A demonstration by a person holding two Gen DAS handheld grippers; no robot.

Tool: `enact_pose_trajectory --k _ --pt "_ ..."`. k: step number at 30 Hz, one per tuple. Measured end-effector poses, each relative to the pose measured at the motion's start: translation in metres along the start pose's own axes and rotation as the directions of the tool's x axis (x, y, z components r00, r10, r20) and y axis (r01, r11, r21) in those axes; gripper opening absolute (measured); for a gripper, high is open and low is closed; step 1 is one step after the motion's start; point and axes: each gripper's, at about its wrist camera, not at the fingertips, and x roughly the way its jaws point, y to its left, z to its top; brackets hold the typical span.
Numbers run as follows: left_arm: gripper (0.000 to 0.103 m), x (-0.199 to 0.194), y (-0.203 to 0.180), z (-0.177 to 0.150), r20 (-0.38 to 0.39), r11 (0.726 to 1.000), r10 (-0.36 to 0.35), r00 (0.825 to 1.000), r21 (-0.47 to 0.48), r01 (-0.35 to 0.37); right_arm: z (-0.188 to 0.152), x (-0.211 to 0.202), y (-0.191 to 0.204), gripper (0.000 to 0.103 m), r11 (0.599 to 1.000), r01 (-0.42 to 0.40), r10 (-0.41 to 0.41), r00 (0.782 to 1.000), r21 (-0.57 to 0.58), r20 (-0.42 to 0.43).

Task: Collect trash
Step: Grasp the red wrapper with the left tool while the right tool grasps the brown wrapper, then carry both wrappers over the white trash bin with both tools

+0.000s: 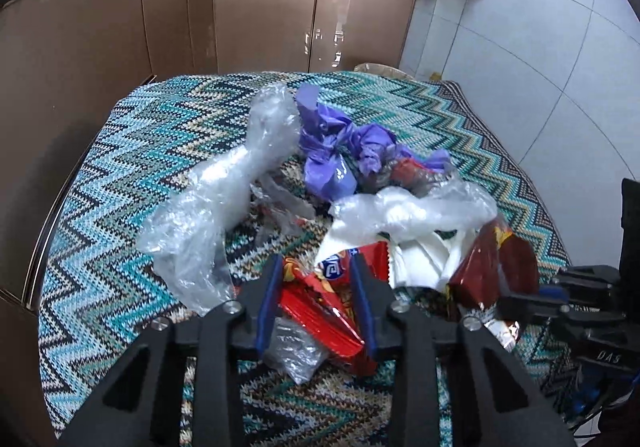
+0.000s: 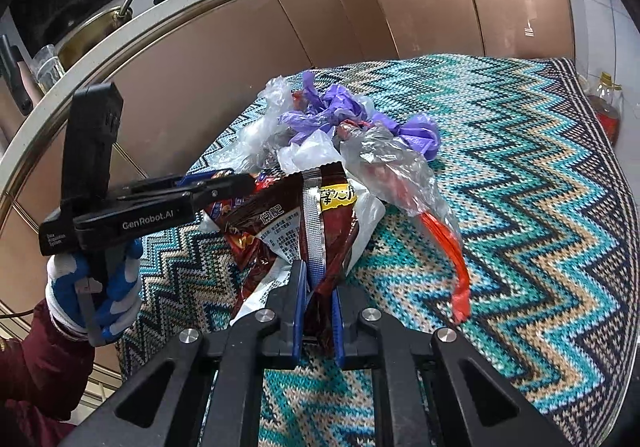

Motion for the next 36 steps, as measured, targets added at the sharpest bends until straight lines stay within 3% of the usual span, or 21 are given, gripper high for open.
enact_pose_trajectory --k 4,11,16,24,28,35,36 --pt "0.015 -0.011 -0.006 -0.006 0.019 1.0 -0.007 1.0 0.004 0.007 -0.003 -0.005 0.003 0.01 1.0 0.001 -0.001 1.0 -0.002 0.007" --pt "0.012 -0.047 0.005 -0.006 0.103 0.988 -0.102 0.989 -0.101 0.112 -0.01 -0.029 0.018 0.008 1.0 0.005 -0.004 0.999 -0.021 0.048" --pt "0.012 -0.074 0.019 -0.008 0.156 0.951 -0.208 0.966 -0.199 0.237 -0.017 -0.052 0.033 0.008 0.999 0.011 -0.007 0.995 -0.04 0.097" --pt "0.012 -0.123 0.019 -0.008 0.242 0.932 -0.222 0.944 -0.233 0.279 -0.026 -0.096 0.047 0.007 0.998 0.032 -0.022 0.981 -0.05 0.192" --pt "0.012 -0.132 0.023 -0.003 0.277 0.897 -0.269 0.923 -0.276 0.344 -0.034 -0.117 0.049 0.007 0.998 0.048 -0.036 0.971 -0.045 0.235" --pt "0.012 -0.112 0.026 -0.005 0.291 0.781 -0.422 0.858 -0.363 0.508 -0.052 -0.152 0.035 0.007 0.995 0.102 -0.1 0.952 0.008 0.288" --pt "0.012 -0.106 0.023 -0.005 0.279 0.78 -0.424 0.862 -0.371 0.504 -0.055 -0.156 0.032 0.007 0.994 0.11 -0.112 0.95 0.023 0.293"
